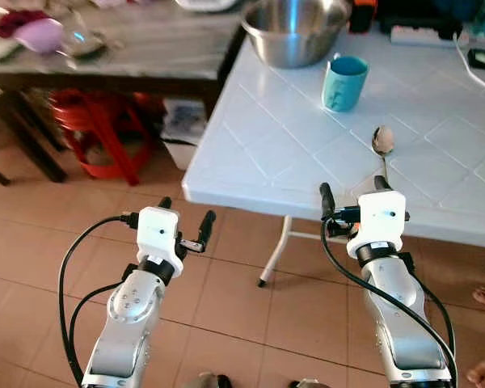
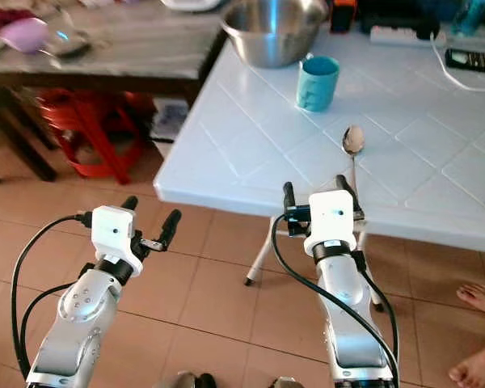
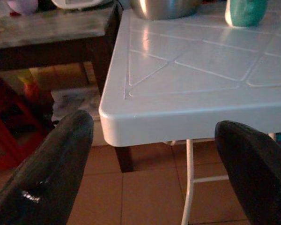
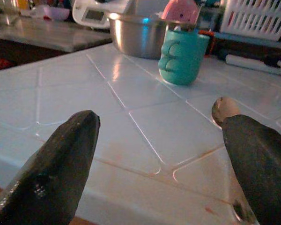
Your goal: Setting the table
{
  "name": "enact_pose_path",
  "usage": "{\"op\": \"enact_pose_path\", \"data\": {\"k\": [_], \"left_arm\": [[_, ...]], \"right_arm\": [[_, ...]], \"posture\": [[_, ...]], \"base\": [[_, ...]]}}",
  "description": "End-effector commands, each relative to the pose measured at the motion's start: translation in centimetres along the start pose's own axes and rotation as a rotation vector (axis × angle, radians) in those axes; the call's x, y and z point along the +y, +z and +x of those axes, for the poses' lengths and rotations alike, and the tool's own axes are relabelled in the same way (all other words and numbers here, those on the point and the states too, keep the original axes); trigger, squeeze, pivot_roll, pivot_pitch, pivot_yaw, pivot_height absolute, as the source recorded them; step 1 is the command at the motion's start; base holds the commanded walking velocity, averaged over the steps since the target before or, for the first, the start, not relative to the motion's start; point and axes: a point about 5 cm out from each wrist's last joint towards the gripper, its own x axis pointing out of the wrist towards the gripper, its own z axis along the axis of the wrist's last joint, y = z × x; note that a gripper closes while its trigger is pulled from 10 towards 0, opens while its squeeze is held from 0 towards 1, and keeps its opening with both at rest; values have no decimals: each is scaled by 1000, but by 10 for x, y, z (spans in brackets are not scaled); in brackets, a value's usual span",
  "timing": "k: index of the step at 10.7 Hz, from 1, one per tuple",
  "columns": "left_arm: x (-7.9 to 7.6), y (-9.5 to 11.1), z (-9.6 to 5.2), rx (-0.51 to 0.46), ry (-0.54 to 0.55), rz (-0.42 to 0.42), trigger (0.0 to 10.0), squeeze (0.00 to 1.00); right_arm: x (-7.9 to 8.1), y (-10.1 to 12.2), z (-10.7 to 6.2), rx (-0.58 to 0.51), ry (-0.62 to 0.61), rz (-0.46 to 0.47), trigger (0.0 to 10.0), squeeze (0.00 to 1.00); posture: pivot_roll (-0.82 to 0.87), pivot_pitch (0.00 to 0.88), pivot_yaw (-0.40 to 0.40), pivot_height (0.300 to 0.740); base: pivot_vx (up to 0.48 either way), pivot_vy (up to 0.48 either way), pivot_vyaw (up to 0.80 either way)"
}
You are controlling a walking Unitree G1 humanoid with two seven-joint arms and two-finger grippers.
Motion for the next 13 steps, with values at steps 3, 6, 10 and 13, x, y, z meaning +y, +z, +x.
{"op": "enact_pose_path", "data": {"k": [3, 6, 10, 13], "left_arm": [[1, -6, -2, 30, -2, -10, 10000, 0], [-4, -10, -5, 46, -66, 22, 10000, 0], [-4, -6, -6, 14, -88, 16, 10000, 0], [-6, -4, -7, 2, -110, 5, 10000, 0]], "right_arm": [[-2, -1, -1, 8, -13, 8, 10000, 0], [-10, -2, 1, 28, -53, 36, 10000, 0], [-9, -2, 3, 29, -47, 33, 10000, 0], [-9, -2, 1, 29, -52, 37, 10000, 0]], "posture": [[-75, 142, 106, 740], [-74, 150, 107, 740], [-71, 152, 102, 740], [-73, 153, 105, 740]], "base": [[0, 0, -704], [0, 0, 0], [0, 0, 0], [167, 0, 0]]}}
